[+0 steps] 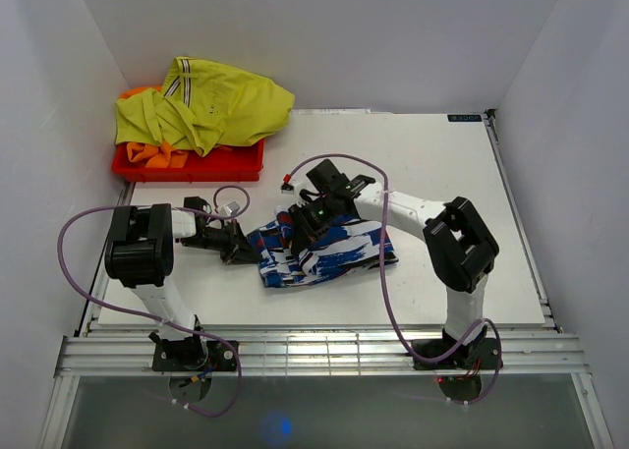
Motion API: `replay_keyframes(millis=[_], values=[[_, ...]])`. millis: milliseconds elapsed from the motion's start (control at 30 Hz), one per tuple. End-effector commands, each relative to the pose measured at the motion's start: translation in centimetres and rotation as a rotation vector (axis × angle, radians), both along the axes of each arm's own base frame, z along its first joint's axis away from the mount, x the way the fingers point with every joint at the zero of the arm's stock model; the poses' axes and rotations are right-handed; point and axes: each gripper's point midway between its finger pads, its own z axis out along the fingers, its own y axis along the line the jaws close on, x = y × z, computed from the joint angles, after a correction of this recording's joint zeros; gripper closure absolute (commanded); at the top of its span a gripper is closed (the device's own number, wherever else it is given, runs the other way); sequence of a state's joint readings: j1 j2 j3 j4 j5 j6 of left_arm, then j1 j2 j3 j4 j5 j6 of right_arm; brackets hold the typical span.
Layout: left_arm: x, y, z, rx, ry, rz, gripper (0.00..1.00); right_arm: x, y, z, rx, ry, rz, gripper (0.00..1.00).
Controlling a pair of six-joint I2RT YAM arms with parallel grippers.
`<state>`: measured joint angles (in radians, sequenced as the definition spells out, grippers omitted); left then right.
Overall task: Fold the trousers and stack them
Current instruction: Fold the trousers
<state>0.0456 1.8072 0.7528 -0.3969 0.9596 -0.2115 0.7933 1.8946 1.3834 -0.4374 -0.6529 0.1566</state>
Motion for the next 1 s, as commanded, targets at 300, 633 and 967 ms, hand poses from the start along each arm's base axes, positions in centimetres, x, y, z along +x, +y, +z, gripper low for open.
replay_keyframes(millis=[300, 633, 967], values=[[1.2, 1.9, -2.6, 0.193, -0.085, 0.027, 1.0, -0.4, 5.9, 2.3, 0.101, 0.094, -0.03, 0.92], [1.0, 2.2, -3.3, 0.229, -0.078, 0.035, 1.0, -2.0, 7.9, 2.4, 0.123, 0.143, 0.003, 0.92], [1.0, 2.5, -3.5, 0.256, -0.086, 0.047, 1.0, -2.7, 9.0, 1.3, 0.101, 0.218, -0.021, 0.92]])
